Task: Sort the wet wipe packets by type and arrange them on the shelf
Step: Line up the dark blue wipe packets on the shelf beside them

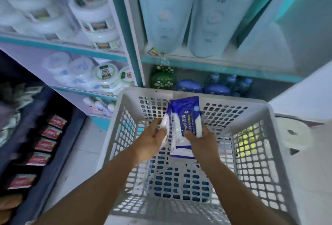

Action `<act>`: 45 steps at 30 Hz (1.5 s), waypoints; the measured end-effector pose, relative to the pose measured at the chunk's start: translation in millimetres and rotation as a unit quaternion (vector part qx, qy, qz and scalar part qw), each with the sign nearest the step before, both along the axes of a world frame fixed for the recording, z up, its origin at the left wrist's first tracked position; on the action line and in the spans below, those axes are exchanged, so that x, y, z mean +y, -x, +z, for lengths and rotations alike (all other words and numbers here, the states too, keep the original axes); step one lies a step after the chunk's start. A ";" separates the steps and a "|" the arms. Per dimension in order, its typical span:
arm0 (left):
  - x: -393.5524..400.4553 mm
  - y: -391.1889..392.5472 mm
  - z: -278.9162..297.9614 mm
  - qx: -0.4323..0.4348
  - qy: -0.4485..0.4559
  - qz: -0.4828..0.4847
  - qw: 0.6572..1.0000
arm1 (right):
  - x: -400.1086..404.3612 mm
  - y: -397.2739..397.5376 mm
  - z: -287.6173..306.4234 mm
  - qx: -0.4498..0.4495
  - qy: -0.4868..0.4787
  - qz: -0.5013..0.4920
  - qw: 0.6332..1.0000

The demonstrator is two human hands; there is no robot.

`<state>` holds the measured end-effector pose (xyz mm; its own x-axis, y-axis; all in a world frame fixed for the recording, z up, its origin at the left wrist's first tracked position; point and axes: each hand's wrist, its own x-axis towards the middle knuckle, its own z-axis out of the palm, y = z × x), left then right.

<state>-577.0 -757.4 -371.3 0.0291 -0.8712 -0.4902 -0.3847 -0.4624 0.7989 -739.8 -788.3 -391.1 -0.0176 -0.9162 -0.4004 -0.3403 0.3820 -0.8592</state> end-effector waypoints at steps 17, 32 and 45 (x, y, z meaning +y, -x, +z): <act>130.0 -104.0 204.3 -0.035 0.186 0.312 0.931 | 75.2 -128.1 219.1 -0.166 0.124 0.181 0.961; 357.7 -279.3 335.4 -0.085 0.338 0.461 0.816 | 263.4 -371.4 339.0 -0.275 0.164 0.305 0.897; 482.1 -395.1 373.2 -0.127 0.321 0.578 0.739 | 372.4 -506.5 370.1 -0.246 0.140 0.445 0.849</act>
<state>-181.9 -275.3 1.9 0.9560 -0.2434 0.1639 -0.2054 -0.1559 0.9662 -233.3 -416.0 -21.0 0.8387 -0.5389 0.0783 0.0404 -0.0819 -0.9958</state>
